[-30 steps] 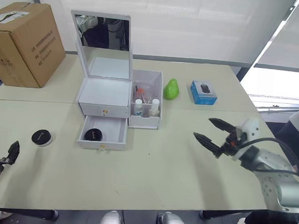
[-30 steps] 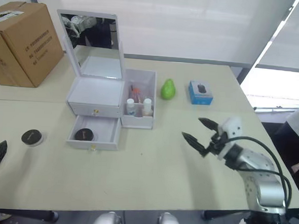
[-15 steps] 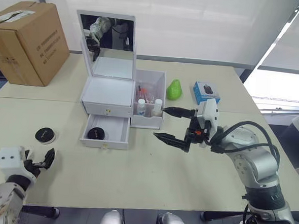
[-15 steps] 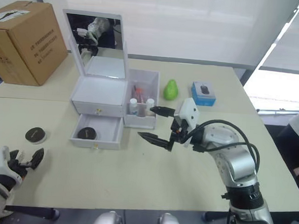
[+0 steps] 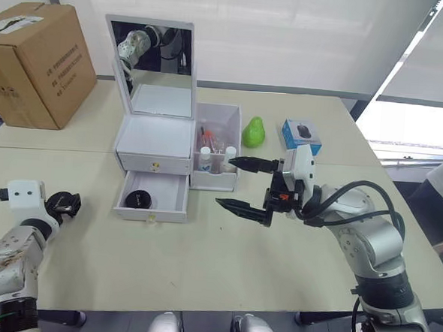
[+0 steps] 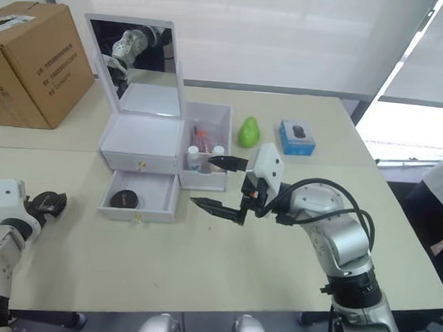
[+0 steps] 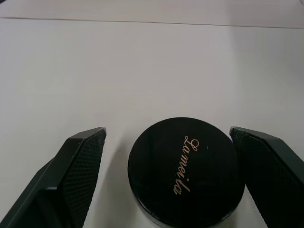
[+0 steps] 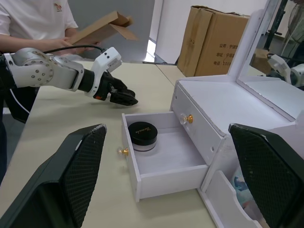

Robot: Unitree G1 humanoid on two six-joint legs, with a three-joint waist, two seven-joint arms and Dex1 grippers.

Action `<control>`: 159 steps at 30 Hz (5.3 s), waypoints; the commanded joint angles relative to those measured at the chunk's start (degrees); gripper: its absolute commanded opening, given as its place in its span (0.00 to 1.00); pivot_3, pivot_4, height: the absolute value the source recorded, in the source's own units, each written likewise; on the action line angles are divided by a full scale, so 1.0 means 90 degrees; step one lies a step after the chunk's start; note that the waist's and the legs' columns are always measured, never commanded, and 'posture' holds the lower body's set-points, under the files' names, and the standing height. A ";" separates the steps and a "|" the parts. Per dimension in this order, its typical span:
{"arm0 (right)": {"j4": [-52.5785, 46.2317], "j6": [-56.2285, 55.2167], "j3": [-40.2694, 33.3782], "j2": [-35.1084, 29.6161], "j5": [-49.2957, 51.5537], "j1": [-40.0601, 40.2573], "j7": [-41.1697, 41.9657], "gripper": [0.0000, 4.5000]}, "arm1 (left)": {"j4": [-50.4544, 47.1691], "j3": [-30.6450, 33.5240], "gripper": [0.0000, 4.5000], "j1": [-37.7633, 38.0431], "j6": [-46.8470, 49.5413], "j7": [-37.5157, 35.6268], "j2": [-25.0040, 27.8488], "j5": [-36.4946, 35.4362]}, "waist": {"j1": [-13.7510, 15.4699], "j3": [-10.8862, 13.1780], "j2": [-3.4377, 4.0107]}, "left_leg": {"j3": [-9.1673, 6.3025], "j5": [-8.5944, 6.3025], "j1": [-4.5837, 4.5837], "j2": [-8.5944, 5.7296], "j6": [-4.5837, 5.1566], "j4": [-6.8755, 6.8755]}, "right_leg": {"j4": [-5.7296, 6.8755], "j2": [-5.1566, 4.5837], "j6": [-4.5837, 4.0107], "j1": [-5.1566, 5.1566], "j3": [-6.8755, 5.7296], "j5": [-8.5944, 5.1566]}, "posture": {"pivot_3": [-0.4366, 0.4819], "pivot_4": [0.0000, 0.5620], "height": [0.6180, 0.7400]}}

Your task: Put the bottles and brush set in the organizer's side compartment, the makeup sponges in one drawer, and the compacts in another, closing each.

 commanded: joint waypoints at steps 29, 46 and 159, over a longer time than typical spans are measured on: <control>-0.0495 0.0274 0.0043 0.0059 0.0016 0.0203 -0.0471 1.00 | -0.1833 -0.1195 0.65 -0.0096 -0.0339 -0.4339 0.1563 -0.1648 | 0.0017 0.0009 0.0012 | 0.0010 -0.0001 -0.0005 0.0002 -0.0001 0.0000 | -0.0003 -0.0004 0.0039 -0.0005 -0.0002 -0.0028 | 0.48 0.27 1.00; -0.1128 0.0421 0.0001 0.0105 -0.0023 0.0704 -0.1236 1.00 | -0.0064 -0.3247 0.65 -0.2077 -0.0884 -0.5328 0.1236 -0.0324 | 0.0017 0.0006 0.0007 | 0.0005 0.0002 -0.0007 -0.0001 0.0004 0.0017 | -0.0001 0.0009 0.0046 0.0001 0.0012 -0.0029 | 0.48 0.27 1.00; 0.1612 -0.1598 -0.4876 -0.1446 -0.0147 0.4654 0.0182 1.00 | 0.1381 0.1628 0.79 0.1388 -0.1664 -0.5556 0.3019 -0.0624 | 0.0092 0.0020 0.0031 | 0.0020 -0.0012 0.0006 0.0002 -0.0018 0.0023 | -0.0006 -0.0025 0.0064 -0.0012 -0.0002 -0.0047 | 0.48 0.27 1.00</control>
